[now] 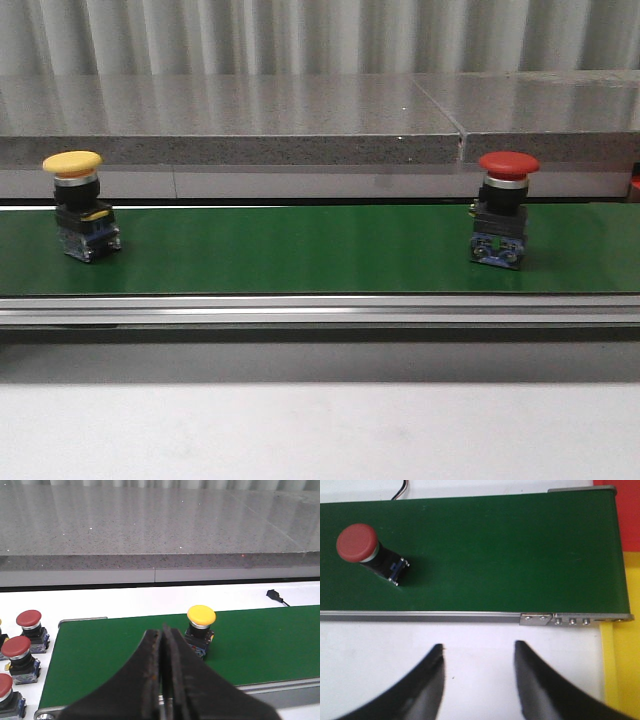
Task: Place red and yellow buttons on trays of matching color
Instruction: 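Move the right gripper over the red button at the belt's end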
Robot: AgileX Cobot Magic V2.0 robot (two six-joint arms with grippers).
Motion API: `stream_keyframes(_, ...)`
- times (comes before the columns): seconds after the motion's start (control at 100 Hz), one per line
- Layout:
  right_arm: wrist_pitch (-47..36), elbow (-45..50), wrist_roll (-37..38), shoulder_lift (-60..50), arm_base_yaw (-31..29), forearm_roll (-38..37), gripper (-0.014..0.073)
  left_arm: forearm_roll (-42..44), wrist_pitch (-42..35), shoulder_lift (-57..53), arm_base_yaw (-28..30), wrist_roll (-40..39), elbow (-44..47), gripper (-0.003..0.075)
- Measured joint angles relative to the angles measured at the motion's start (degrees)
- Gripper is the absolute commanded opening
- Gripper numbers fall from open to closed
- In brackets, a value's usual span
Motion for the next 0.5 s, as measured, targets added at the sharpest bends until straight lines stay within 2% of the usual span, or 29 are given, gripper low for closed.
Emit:
stream_keyframes(0.06,0.4,0.0,0.0,0.1,0.0,0.0,0.0671,0.0,0.0,0.0,0.0,0.0,0.0,-0.0020)
stream_keyframes(0.25,0.1,-0.1,-1.1,2.1,0.0,0.2,0.0636,0.0,0.0,0.0,0.0,0.0,0.0,-0.0020)
stream_keyframes(0.5,-5.0,-0.4,-9.7,10.6,0.0,4.6,0.0636,0.0,0.0,0.0,0.0,0.0,0.0,-0.0020)
